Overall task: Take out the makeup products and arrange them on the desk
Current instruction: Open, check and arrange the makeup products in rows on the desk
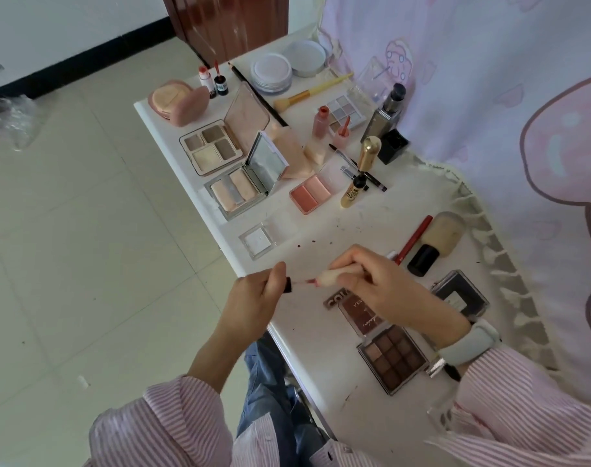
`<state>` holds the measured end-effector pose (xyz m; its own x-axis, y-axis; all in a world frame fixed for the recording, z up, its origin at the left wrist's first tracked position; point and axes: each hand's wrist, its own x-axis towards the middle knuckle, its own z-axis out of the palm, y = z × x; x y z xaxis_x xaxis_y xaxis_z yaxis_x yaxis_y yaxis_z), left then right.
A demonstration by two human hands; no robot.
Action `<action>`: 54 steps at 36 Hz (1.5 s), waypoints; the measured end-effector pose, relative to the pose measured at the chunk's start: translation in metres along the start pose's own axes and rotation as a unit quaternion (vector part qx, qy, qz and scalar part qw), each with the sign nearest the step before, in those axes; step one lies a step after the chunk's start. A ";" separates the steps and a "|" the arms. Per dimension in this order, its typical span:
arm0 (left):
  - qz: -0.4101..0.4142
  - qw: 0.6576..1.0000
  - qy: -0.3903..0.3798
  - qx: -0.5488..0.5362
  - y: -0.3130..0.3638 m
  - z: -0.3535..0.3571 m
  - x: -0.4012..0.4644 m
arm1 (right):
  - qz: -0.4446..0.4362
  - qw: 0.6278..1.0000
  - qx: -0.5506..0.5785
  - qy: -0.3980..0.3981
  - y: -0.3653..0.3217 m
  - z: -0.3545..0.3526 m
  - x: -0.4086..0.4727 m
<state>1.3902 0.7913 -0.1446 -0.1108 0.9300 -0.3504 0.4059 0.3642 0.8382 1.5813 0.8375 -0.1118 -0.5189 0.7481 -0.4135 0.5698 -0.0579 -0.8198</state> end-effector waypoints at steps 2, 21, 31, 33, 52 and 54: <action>-0.007 0.999 0.015 -0.036 -0.005 -0.013 0.000 | 0.014 0.999 0.014 0.027 0.008 -0.015 -0.003; 0.014 0.962 0.137 -0.235 -0.001 0.030 -0.002 | -0.016 0.975 0.051 0.215 0.026 0.010 0.016; 0.052 0.960 0.268 -0.061 -0.014 0.033 -0.003 | -0.074 0.967 -0.022 0.241 0.020 0.037 0.038; 0.086 0.956 0.282 -0.004 -0.020 0.033 0.000 | -0.100 0.962 -0.060 0.246 0.021 0.042 0.042; 0.106 0.941 0.291 0.137 -0.051 0.039 0.004 | -0.133 0.960 -0.156 0.191 0.025 0.054 0.052; 0.089 0.942 0.287 0.147 -0.054 0.041 0.002 | -0.118 0.966 -0.144 0.180 0.028 0.051 0.049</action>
<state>1.4050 0.7710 -0.2073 -0.4549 0.8795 0.1398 0.6888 0.2479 0.6813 1.5393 0.8393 -0.1754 -0.4311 0.9020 -0.0221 0.6433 0.2901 -0.7085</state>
